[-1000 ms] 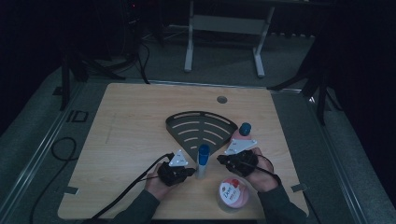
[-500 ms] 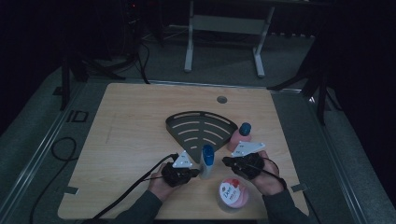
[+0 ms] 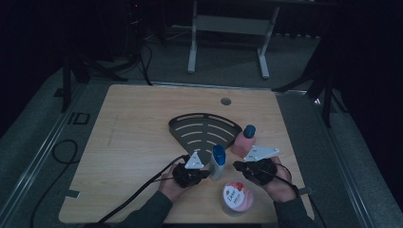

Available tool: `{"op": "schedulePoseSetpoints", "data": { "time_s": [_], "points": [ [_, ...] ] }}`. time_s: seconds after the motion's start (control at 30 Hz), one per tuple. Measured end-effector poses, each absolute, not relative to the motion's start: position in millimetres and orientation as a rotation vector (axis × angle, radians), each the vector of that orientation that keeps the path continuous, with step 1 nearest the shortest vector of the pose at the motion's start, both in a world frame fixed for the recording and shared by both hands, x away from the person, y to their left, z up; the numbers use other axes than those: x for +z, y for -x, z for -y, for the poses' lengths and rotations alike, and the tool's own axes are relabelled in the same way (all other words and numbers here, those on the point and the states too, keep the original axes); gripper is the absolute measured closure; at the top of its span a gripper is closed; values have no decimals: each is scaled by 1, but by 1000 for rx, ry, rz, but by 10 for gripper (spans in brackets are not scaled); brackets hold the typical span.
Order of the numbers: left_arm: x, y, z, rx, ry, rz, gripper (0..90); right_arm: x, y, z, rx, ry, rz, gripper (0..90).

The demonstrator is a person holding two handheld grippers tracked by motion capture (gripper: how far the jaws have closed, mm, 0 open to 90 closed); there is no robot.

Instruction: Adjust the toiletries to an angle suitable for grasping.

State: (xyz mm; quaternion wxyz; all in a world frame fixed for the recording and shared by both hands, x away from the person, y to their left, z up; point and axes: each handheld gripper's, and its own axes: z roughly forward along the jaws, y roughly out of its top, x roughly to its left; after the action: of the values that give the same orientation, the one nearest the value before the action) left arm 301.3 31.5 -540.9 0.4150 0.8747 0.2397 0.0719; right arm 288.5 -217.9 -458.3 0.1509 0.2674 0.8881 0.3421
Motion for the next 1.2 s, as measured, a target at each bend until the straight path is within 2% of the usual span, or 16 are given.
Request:
{"op": "schedulePoseSetpoints", "data": {
  "time_s": [0.43,0.8,0.97,1.2],
  "points": [
    [-537,-321,17,200,-2215,-567,883,-461,-289,235,965,-817,-2532,856],
    [-540,-336,37,189,-2189,-621,882,-469,-296,248,955,-887,-2500,847],
    [-541,-342,43,190,-2175,-649,883,-478,-305,249,950,-903,-2478,896],
    [-540,-347,50,199,-2180,-654,884,-483,-315,246,949,-918,-2473,898]
  ]
}}
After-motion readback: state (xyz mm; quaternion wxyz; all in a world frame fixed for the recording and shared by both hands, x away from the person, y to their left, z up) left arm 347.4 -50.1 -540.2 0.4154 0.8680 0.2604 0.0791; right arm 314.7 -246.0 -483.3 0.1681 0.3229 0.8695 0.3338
